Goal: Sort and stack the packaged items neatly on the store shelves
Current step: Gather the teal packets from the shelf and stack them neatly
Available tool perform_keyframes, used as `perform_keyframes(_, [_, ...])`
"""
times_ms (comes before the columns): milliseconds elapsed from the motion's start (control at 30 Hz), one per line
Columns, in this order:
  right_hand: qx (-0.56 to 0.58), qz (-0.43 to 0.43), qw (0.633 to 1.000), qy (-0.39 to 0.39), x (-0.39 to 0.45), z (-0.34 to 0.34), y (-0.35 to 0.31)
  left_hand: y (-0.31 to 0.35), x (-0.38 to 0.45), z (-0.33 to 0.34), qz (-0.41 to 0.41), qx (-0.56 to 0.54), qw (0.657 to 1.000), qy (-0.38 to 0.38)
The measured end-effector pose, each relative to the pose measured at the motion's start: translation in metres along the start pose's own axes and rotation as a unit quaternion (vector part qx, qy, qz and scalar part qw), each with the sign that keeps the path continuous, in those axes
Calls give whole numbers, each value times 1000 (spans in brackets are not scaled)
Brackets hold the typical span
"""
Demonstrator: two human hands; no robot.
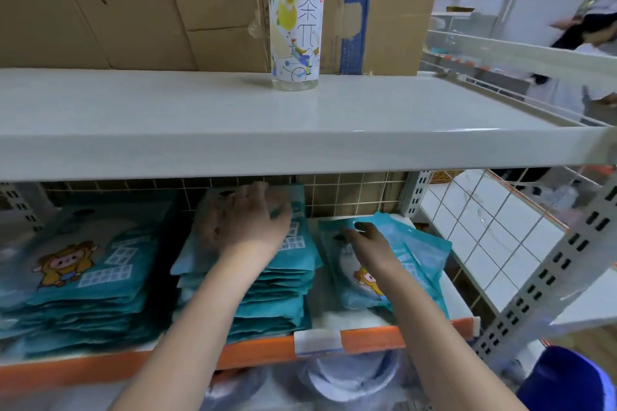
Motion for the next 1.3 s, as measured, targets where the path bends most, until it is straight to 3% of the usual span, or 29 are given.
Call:
perform_keyframes(133, [-67,81,992,65,20,-43,60,57,-22,66,71,-101,988,-88])
perform_keyframes(233, [-110,107,985,76,28,-63,91,80,-43,122,94,-111,978,-152])
perform_keyframes(400, [-233,82,968,38,36,-62,114,23,-44,191,-105,-44,972,-208])
perform_keyframes(500, [-212,85,973,-23,39,-54,119,-13,-44,210,-214,-44,954,-205])
perform_keyframes(567, [-207,96,973,-38,39,-57,126,-21,-39,217,-227,-51,954,-190])
perform_keyframes(700, [-246,129,958,74,38,-92,144,-13,-29,231,-211,-86,956,-186])
perform_keyframes(833, [-277,130,952,6,52,-82,164,-12,-26,249,-222,-73,949,-210])
perform_keyframes(933, [-291,124,948,15,61,-81,168,-15,-27,251,-224,-51,950,-211])
perform_keyframes(1133, [-128,78,989,1,72,-66,157,-27,-34,255,-270,-140,929,-210])
perform_keyframes(1300, [-14,47,999,-16,70,-67,143,-34,-41,261,-301,-303,878,-218])
Point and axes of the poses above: each hand's wrist, its own x-axis towards the middle knuckle, its own z-axis out of the palm, y = z × x, the point moved 9 cm from there along x, towards the middle knuckle, and after that the axes turned 13 degrees about -x, right-handed, at the moved point
